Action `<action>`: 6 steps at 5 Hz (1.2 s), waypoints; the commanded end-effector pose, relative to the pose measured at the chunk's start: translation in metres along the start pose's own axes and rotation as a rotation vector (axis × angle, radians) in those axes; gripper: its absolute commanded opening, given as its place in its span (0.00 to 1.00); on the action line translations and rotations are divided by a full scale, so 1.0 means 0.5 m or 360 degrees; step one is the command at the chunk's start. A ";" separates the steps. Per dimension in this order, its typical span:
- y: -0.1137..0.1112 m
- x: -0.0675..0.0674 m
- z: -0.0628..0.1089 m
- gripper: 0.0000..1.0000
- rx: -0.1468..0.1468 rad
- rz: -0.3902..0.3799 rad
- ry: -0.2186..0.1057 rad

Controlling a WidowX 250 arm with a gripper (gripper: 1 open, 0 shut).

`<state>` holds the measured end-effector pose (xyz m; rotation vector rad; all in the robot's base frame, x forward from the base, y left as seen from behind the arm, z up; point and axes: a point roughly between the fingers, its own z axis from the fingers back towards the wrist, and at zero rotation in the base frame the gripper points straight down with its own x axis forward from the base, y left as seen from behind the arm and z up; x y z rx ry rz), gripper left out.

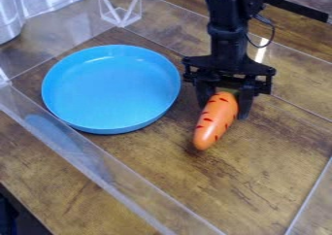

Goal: Remove the carrot from inside the blue tray and put it on the table

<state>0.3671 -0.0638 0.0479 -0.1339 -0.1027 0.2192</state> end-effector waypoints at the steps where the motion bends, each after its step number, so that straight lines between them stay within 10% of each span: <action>1: 0.011 0.035 0.030 0.00 -0.0029 0.0009 -0.0089; 6: 0.040 0.075 0.008 0.00 -0.0092 0.0003 -0.0022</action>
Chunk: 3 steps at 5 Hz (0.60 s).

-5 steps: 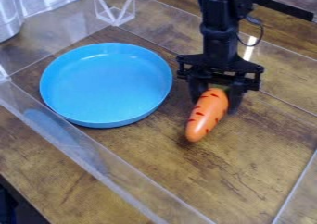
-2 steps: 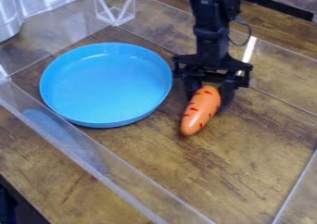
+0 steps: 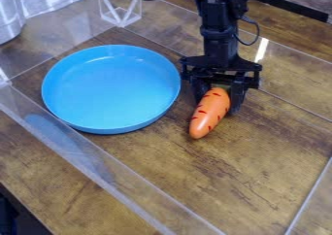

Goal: Remove the carrot from inside the blue tray and put it on the table

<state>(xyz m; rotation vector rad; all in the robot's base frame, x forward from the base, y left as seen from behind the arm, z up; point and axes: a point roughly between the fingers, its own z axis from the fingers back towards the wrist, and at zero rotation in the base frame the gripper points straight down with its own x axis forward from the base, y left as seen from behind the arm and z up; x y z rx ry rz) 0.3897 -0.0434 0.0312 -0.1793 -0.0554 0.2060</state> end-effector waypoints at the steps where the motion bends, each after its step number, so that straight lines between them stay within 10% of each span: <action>1: 0.004 0.017 0.035 0.00 -0.0020 0.0005 -0.0083; 3: 0.005 0.004 0.020 0.00 -0.0005 -0.0010 -0.0038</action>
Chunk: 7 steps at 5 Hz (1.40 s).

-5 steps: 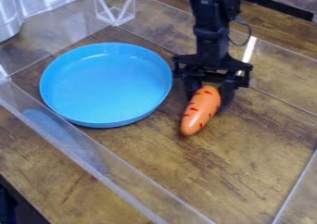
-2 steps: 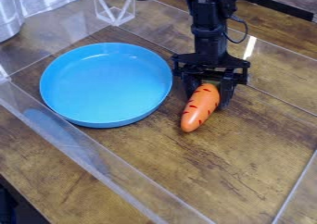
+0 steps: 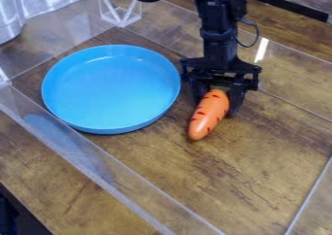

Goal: Remove the carrot from inside the blue tray and put it on the table

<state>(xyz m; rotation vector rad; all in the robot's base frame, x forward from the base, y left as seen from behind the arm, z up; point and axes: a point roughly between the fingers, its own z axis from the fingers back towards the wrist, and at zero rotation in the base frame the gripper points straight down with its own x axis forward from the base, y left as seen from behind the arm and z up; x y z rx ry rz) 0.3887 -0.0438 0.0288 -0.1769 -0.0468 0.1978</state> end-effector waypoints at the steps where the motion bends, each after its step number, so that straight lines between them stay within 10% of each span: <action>1: 0.005 0.000 0.019 0.00 -0.0005 -0.0007 -0.0030; 7: 0.004 -0.033 -0.020 0.00 0.0021 -0.0071 0.0096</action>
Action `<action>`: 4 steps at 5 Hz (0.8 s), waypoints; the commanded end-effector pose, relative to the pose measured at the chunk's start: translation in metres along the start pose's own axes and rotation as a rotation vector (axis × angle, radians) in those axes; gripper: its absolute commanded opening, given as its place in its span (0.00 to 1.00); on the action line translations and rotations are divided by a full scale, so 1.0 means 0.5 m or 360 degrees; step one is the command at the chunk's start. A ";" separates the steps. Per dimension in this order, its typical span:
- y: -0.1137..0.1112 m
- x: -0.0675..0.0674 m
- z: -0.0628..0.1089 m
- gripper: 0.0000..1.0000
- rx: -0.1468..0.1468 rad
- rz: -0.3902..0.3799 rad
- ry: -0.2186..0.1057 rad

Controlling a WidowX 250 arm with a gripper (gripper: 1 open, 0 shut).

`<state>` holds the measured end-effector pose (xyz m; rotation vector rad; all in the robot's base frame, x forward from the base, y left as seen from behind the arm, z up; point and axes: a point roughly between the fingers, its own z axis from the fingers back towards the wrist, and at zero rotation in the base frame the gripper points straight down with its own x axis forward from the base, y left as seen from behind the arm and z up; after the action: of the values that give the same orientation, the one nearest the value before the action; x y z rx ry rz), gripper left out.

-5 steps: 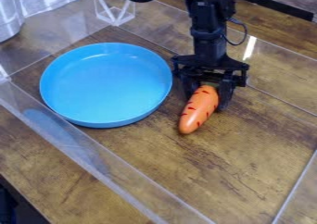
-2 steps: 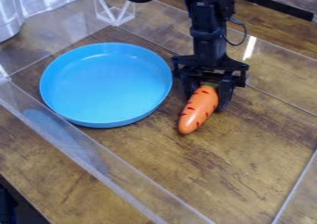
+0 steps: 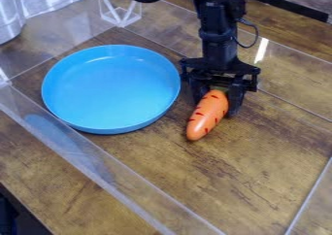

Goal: Remove the carrot from inside the blue tray and put it on the table

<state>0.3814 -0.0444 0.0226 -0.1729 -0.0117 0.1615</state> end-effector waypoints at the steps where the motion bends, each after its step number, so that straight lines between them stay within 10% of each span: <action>1: -0.001 -0.023 -0.016 0.00 0.0014 -0.0028 0.0057; 4: -0.004 -0.038 -0.033 0.00 0.0026 -0.0060 0.0121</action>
<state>0.3784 -0.0449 0.0211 -0.1707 0.0054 0.1431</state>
